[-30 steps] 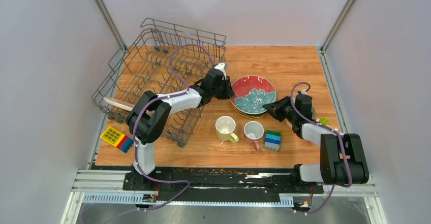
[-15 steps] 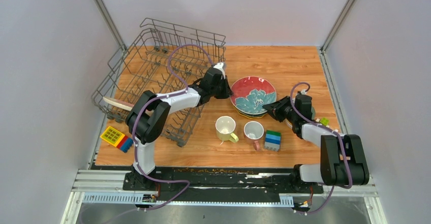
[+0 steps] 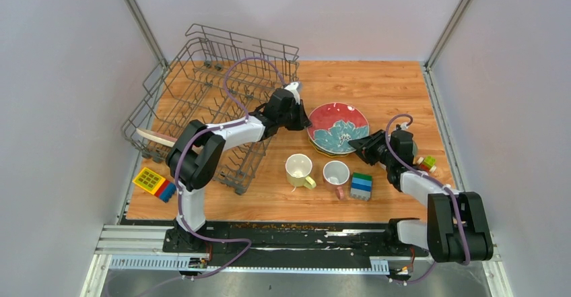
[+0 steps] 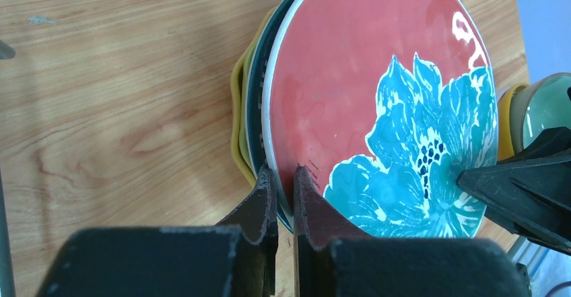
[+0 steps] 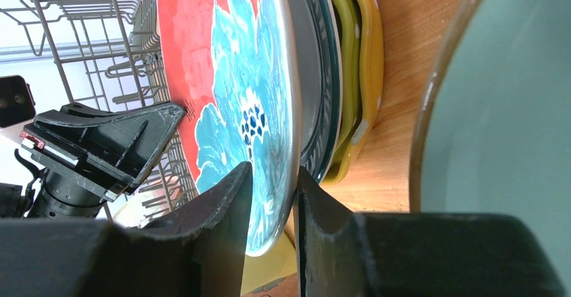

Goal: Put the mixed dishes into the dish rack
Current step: Pick up the plate at the center of the board.

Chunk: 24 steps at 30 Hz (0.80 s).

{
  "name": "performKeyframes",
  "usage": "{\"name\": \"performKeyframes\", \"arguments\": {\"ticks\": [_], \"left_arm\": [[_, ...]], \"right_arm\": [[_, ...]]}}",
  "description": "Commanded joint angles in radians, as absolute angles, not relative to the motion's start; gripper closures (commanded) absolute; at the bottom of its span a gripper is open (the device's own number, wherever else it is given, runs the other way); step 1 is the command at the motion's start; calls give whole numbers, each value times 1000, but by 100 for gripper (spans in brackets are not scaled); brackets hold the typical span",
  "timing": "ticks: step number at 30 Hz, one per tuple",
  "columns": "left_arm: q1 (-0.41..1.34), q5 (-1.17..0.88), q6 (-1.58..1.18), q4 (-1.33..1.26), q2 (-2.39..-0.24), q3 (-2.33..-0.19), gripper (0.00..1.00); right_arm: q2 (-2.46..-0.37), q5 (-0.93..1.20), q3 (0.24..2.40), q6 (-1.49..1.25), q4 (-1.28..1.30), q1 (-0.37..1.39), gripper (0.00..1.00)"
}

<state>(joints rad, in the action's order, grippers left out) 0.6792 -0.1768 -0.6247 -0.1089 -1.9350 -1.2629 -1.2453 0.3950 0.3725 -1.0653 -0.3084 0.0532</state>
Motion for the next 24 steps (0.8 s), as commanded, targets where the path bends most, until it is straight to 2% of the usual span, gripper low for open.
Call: {"name": "performKeyframes", "arguments": {"ticks": [1, 6, 11, 16, 17, 22, 24], "left_arm": [[787, -508, -599, -200, -1844, -1273, 95], [787, -511, -603, -198, -1827, -1260, 95], [791, -519, -633, -219, -1832, -1254, 96], [801, -517, -641, -223, -1835, -1265, 95], [802, -516, -639, -225, -1835, -1264, 95], [802, -505, -638, -249, -1828, -1249, 75], [802, -509, -648, -272, -1830, -1244, 71]], "right_arm": [[-1176, 484, 400, -1133, -551, 119, 72], [-1144, 450, 381, -1142, -566, 127, 82], [-1121, 430, 360, -1157, -602, 134, 82], [-1103, 418, 334, -1151, -661, 144, 100], [-1094, 416, 331, -1147, -665, 145, 100], [-1059, 417, 325, -1131, -659, 146, 100], [-1056, 423, 325, -1141, -662, 144, 100]]}}
